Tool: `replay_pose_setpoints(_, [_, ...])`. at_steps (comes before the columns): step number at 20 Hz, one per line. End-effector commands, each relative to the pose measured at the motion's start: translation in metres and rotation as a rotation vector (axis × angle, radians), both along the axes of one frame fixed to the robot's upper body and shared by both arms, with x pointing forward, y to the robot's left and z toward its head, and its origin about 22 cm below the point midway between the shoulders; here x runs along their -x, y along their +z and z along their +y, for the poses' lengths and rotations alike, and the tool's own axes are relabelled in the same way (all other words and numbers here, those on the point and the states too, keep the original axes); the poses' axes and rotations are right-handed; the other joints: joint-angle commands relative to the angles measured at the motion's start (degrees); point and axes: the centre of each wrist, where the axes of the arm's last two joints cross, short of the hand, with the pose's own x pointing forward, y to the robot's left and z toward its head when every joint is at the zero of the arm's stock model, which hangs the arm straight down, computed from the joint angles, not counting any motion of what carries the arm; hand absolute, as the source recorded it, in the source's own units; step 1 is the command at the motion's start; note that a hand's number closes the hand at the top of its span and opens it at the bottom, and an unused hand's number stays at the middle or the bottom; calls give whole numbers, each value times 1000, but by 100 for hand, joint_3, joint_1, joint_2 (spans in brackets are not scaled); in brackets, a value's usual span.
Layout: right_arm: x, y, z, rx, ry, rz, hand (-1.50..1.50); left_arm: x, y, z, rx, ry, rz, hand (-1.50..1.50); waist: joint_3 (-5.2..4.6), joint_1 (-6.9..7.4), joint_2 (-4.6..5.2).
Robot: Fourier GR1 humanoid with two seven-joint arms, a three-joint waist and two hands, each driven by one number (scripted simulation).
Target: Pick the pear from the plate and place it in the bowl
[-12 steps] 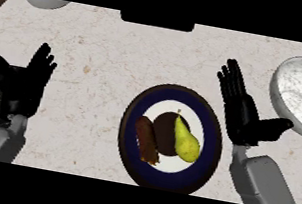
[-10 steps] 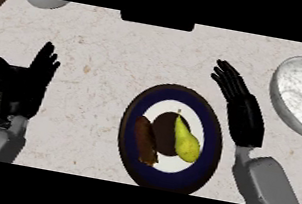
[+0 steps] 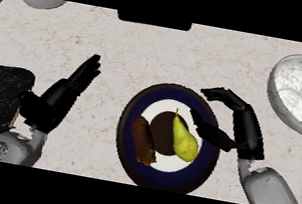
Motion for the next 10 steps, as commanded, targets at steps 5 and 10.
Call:
replay_pose_setpoints(5, [-5,16,15,404,62,-40,-150,9,-11,-13,-9,-105,-23,0,9,134,12])
replay_pose_setpoints(10, [-26,61,14,749,90,60,-150,3,-3,-5,-16,-115,-11,0,-7,171,-19])
